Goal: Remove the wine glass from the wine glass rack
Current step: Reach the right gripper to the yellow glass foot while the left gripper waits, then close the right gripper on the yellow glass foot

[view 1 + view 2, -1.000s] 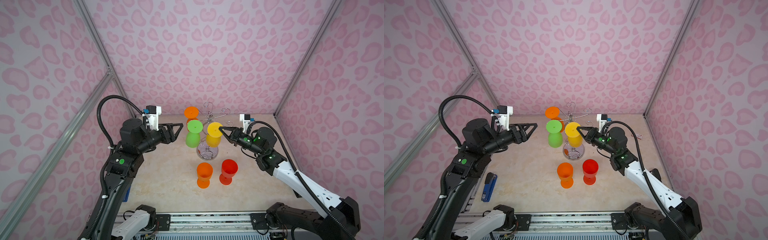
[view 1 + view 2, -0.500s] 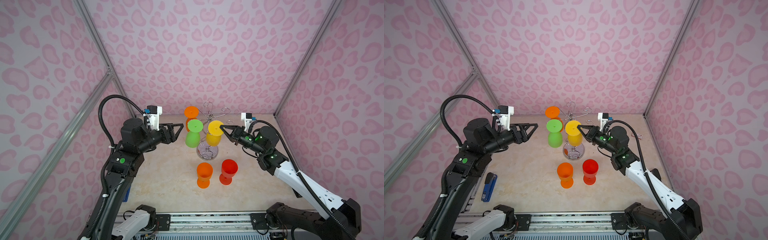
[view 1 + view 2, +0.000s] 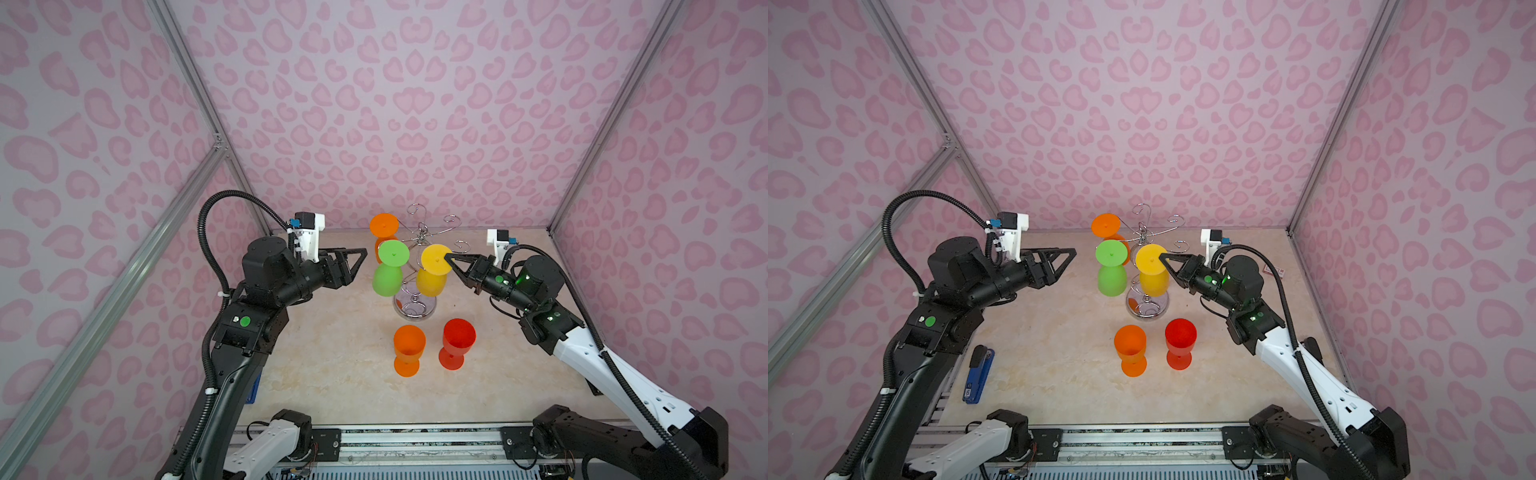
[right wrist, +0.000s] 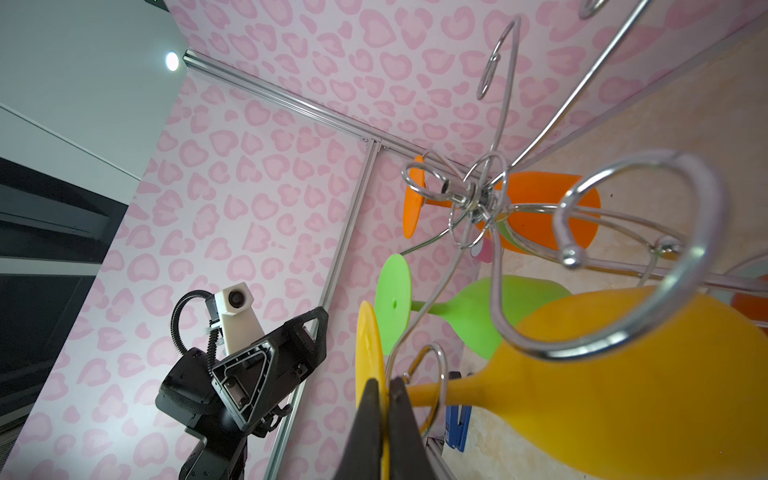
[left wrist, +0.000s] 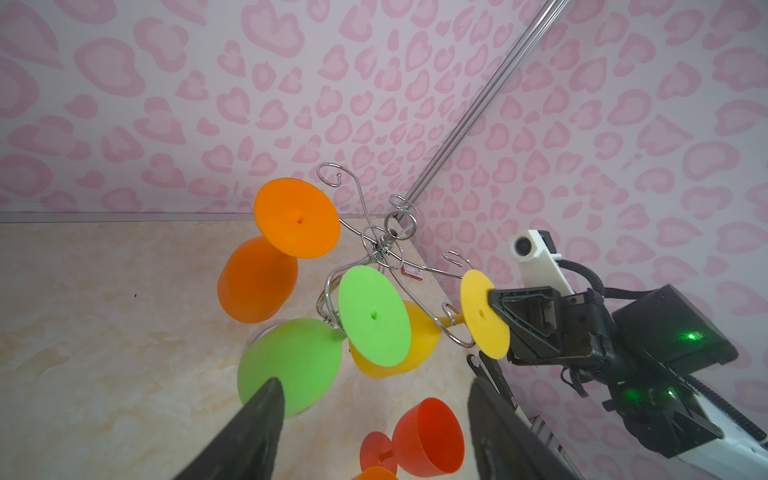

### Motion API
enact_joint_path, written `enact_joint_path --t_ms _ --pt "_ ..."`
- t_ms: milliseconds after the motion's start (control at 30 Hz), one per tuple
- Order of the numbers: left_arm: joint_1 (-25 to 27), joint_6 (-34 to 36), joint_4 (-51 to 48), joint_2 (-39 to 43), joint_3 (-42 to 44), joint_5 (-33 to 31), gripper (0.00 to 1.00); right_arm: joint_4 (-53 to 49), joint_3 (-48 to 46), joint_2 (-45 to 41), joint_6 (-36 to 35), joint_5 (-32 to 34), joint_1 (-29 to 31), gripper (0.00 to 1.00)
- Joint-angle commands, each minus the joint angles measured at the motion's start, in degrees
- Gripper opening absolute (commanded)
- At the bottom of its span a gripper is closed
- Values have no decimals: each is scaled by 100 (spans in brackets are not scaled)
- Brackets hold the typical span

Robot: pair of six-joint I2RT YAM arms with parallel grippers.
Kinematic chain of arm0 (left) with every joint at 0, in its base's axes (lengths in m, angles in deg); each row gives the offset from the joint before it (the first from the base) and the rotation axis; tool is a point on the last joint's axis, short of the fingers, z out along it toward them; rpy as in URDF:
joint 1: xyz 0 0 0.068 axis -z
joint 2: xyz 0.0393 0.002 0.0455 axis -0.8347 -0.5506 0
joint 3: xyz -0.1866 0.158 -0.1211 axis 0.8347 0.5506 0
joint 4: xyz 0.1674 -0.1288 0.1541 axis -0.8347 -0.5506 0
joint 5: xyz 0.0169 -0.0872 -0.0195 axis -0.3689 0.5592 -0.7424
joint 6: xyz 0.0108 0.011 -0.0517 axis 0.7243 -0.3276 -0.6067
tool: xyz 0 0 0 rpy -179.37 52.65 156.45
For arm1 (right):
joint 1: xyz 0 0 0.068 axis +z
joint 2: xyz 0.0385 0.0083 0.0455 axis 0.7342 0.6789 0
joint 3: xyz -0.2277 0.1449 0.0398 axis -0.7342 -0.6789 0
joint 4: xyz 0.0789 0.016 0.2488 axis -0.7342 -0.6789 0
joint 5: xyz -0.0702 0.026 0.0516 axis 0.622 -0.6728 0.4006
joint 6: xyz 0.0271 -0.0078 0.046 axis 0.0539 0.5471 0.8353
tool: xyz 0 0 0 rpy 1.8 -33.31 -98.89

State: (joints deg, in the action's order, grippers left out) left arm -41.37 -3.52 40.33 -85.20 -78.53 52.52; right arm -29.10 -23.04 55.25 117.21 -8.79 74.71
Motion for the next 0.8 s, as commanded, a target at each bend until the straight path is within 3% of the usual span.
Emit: enact_joint_path --t_ms 0,767 --pt "-3 84 84 19 8 30 72 254 -36 24 82 -117 23 0" --pt "-26 92 119 36 88 33 72 487 280 379 259 -177 307 0"
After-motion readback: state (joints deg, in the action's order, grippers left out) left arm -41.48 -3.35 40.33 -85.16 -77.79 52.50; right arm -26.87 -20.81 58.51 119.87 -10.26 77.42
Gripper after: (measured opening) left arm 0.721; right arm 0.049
